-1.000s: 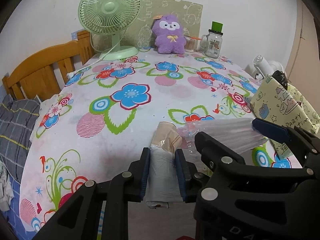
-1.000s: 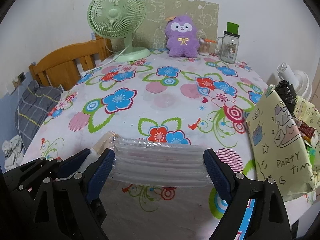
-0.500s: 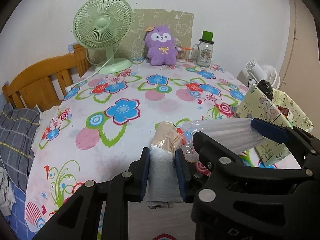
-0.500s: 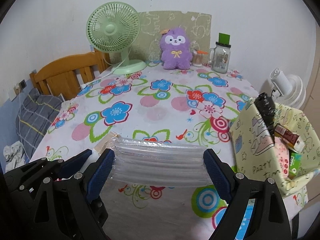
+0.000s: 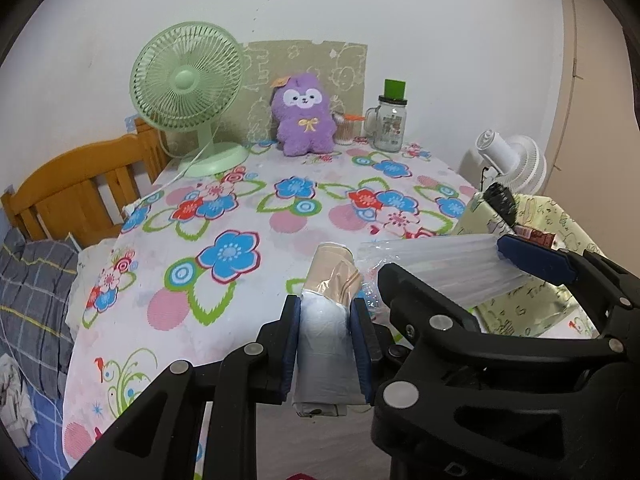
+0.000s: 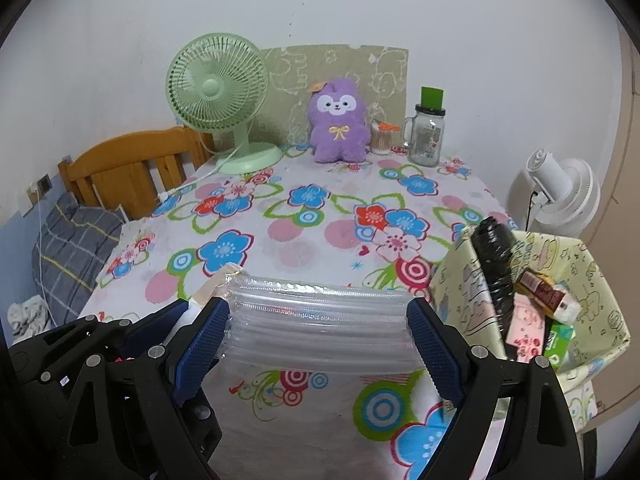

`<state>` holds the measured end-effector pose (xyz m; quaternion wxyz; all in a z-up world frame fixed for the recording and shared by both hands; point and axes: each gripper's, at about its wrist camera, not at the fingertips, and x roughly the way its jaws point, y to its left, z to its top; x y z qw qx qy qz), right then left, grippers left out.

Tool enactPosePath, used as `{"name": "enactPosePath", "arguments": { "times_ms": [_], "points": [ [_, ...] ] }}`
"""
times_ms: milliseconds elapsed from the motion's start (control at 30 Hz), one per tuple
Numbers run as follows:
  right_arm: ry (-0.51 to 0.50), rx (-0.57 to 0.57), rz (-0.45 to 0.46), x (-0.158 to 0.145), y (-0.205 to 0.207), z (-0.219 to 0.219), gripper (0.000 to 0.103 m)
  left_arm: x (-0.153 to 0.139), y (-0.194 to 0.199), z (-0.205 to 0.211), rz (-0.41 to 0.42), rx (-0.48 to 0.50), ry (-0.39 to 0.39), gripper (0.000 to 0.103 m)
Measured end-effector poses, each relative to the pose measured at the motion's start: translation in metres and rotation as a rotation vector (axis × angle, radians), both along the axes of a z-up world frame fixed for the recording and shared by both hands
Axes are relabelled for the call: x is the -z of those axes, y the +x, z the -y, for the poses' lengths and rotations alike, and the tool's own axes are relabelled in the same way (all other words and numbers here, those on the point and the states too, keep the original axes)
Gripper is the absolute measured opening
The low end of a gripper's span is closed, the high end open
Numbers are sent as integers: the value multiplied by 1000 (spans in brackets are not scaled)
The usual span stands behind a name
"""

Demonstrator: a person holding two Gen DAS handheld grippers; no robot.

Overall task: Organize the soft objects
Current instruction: 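Carry the clear plastic bag and white-and-beige roll with both grippers over the box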

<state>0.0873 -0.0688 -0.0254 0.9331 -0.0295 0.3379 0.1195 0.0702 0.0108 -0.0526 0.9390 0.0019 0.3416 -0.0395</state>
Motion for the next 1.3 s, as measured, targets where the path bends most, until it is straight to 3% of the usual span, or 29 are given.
{"name": "enactPosePath", "arguments": {
  "times_ms": [600,1300],
  "points": [
    [7,79,45,-29,3,53,91,-27,8,48,49,81,12,25],
    [10,189,71,-40,7,125,91,-35,25,120,69,190,20,25]
  ]
}}
